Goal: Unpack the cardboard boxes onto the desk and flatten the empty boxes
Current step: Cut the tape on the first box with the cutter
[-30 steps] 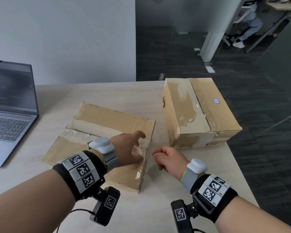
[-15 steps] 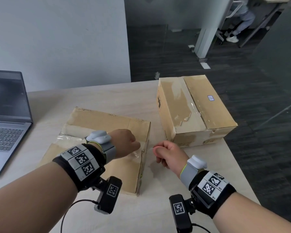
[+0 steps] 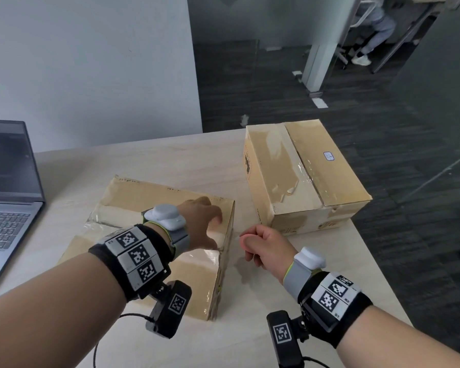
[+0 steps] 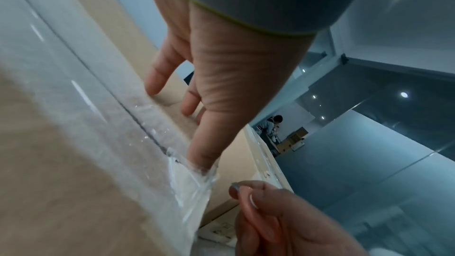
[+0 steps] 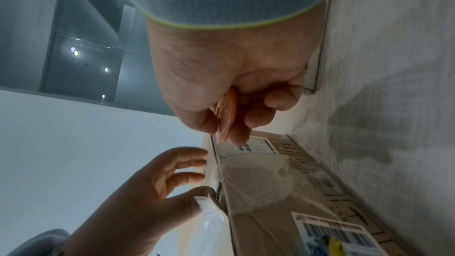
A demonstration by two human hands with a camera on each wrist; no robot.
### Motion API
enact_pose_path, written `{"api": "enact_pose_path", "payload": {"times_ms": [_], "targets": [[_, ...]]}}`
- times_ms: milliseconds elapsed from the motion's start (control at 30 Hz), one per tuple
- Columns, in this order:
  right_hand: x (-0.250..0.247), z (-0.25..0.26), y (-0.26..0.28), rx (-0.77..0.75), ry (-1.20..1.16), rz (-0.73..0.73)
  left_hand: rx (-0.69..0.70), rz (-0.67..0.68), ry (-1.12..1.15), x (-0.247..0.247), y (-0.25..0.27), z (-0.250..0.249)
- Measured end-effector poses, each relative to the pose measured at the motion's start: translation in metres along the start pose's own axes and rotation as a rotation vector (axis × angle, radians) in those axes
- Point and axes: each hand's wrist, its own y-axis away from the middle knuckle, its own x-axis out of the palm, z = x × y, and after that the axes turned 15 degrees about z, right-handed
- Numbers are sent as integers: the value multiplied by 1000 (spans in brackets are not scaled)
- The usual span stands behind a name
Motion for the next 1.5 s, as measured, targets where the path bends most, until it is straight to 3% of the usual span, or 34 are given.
{"api": "enact_pose_path", "payload": {"times_ms": [100,367,533,800,1500], "targets": [[1,-2,-3,6,-8,4,56,8,-143,2,-4,-1],[10,1,-9,-6,-47,3,50,190,-384,-11,-14,-8],[15,2,-9,-8,-53,30,57,236,-499,-20,-20,-22],[18,0,-15,-8,-38,22,149,158,-472,-11,-11,-10],[23,-5,-20,11,127,40,198,139,-404,-11,-5,-9]]}}
